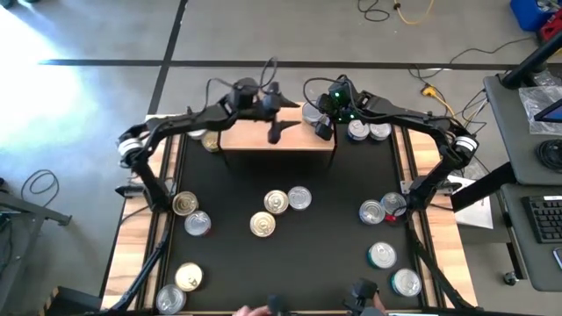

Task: Stack canned seafood by type on shelf
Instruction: Put the bottom light green tuna can on the shelf

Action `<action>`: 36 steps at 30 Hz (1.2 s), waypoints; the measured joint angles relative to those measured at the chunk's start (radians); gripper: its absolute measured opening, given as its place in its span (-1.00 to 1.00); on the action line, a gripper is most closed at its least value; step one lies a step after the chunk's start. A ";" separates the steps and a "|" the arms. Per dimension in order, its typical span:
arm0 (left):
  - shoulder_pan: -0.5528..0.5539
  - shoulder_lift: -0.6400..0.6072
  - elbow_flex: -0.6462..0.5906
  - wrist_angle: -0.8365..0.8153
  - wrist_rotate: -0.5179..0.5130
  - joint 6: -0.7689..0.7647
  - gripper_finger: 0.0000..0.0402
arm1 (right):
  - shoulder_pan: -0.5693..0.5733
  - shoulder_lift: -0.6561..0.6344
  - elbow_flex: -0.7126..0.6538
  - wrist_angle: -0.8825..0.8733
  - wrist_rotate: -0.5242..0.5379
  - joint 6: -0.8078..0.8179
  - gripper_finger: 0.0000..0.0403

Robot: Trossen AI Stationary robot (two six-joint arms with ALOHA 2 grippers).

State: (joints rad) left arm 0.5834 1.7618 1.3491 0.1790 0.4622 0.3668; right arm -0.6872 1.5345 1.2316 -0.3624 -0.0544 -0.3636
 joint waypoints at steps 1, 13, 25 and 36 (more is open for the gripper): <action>0.010 0.026 0.045 -0.037 0.002 -0.001 -0.05 | 0.000 0.000 0.000 0.000 0.000 0.004 0.93; 0.090 0.297 0.436 -0.316 0.175 -0.112 -0.95 | 0.002 0.006 -0.002 0.005 -0.006 0.026 0.93; 0.073 0.464 0.693 -0.533 0.215 -0.033 -1.00 | 0.002 0.007 -0.002 0.008 -0.006 0.031 0.94; 0.040 0.497 0.716 -0.581 -0.012 0.054 -1.00 | 0.002 -0.004 -0.004 0.000 0.001 0.007 0.94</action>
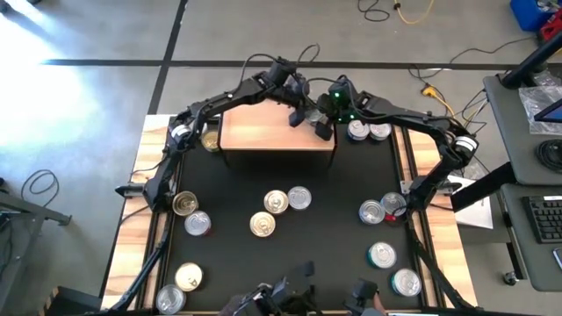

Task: Stack canned seafood by type on shelf
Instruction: Put the bottom light green tuna can on the shelf

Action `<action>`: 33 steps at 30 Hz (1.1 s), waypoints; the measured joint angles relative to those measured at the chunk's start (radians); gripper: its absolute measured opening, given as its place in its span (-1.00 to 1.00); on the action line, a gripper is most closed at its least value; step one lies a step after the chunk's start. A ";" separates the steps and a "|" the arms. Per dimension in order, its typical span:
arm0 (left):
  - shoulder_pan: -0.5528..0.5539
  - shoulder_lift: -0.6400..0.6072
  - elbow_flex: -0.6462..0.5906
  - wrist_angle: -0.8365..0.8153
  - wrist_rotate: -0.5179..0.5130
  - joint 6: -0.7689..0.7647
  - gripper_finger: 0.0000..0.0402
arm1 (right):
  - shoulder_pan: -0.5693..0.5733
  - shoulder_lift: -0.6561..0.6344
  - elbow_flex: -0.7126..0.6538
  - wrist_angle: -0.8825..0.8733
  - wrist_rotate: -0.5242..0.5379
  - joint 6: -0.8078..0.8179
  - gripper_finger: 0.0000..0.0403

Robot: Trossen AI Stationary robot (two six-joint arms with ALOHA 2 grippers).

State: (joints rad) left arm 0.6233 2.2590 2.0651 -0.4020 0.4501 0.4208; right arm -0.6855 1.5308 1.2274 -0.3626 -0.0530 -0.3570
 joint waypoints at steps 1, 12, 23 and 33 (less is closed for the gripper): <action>-0.002 -0.002 -0.005 0.001 -0.016 0.001 -1.00 | 0.000 -0.002 0.001 -0.007 -0.001 -0.003 0.94; -0.002 -0.002 -0.026 0.007 -0.026 -0.001 -1.00 | 0.000 -0.007 0.078 -0.162 0.000 -0.028 0.94; 0.000 0.001 -0.030 0.021 -0.083 -0.010 -1.00 | 0.003 -0.027 0.147 -0.330 0.084 -0.033 0.93; -0.001 0.007 0.028 0.040 -0.038 -0.011 -1.00 | 0.011 -0.112 0.157 -0.277 0.093 0.064 0.93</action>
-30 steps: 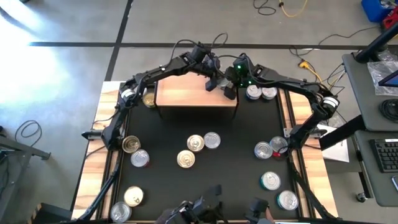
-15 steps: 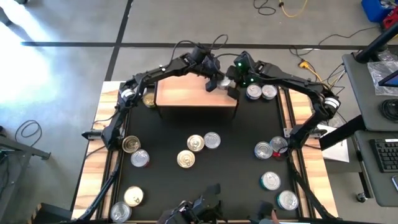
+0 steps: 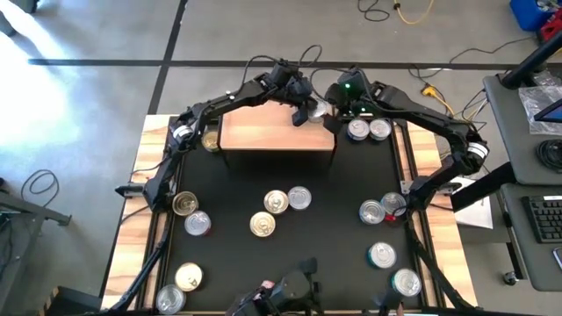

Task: Stack canned seafood by type on shelf
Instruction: Put the bottom light green tuna can on the shelf, then stack the light green tuna can on top of the light green tuna can on the shelf

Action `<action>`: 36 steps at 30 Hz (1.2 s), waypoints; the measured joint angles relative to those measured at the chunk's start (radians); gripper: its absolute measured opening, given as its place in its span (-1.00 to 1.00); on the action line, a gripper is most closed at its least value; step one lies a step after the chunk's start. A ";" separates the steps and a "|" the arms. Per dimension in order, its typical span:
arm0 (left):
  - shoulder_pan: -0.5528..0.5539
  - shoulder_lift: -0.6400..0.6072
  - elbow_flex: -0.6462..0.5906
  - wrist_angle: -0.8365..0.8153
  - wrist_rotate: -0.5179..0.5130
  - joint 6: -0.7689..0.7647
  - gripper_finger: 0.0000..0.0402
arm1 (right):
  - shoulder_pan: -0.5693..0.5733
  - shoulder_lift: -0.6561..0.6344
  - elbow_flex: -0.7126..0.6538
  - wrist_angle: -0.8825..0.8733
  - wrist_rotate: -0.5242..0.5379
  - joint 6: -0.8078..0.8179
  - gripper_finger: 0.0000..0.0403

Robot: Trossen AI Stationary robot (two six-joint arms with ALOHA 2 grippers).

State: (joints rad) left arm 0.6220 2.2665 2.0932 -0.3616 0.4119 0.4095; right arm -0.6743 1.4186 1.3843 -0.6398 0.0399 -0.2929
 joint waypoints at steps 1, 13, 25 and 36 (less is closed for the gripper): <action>0.000 -0.002 0.007 0.006 0.025 -0.005 -1.00 | 0.000 -0.009 -0.002 0.001 0.006 0.004 0.93; -0.060 -0.272 -0.249 0.033 0.301 -0.031 -1.00 | 0.185 -0.241 -0.220 0.091 0.013 0.020 0.93; -0.196 -0.678 -1.000 0.623 0.137 -0.093 -1.00 | 0.562 -0.380 -0.589 0.440 0.013 0.283 0.93; -0.476 -0.799 -1.294 0.722 -0.222 -0.262 -1.00 | 0.847 -0.181 -0.624 0.582 0.174 0.373 0.93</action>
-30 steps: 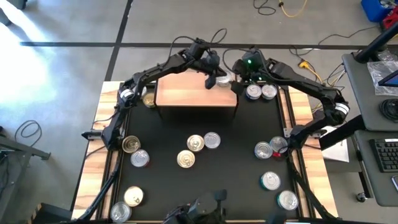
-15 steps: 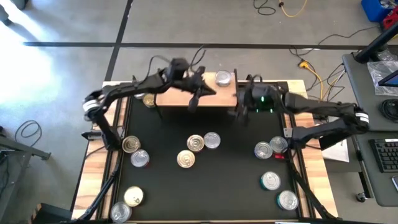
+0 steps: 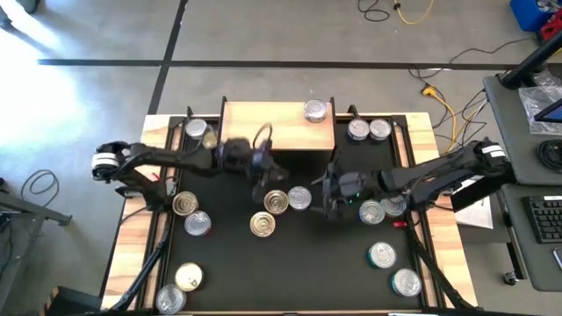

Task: Stack canned seafood by type on shelf
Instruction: Stack the light green tuna can on top of the light green tuna can on the shelf

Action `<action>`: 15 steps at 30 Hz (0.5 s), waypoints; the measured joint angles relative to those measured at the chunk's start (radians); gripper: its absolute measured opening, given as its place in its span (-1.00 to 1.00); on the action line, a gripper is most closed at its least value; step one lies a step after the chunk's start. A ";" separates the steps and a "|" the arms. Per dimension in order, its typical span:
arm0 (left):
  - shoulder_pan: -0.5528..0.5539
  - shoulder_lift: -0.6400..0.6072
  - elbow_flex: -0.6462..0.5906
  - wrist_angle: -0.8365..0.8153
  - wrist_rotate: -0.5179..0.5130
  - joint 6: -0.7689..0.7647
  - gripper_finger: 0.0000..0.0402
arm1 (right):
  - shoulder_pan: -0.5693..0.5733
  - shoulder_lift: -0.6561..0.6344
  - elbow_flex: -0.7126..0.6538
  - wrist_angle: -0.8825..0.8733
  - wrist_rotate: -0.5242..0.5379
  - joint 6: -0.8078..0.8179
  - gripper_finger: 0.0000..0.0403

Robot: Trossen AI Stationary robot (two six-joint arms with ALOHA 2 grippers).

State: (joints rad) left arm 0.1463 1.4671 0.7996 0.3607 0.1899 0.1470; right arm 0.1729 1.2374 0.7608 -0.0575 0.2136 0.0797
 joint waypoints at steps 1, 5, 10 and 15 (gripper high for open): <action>-0.038 -0.009 -0.015 -0.008 -0.052 -0.018 -1.00 | 0.027 0.021 0.003 0.025 0.023 -0.001 0.93; -0.185 -0.048 -0.053 -0.032 -0.222 -0.096 -1.00 | 0.113 0.097 0.021 0.056 0.102 0.011 0.93; -0.340 -0.105 -0.080 -0.107 -0.263 -0.253 -1.00 | 0.195 0.180 0.037 0.089 0.131 0.088 0.93; -0.488 -0.153 -0.090 -0.262 -0.329 -0.492 -1.00 | 0.304 0.257 0.070 0.182 0.128 0.123 0.93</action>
State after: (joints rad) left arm -0.3419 1.3136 0.7094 0.0989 -0.1391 -0.3452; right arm 0.4769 1.4947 0.8306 0.1242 0.3416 0.2029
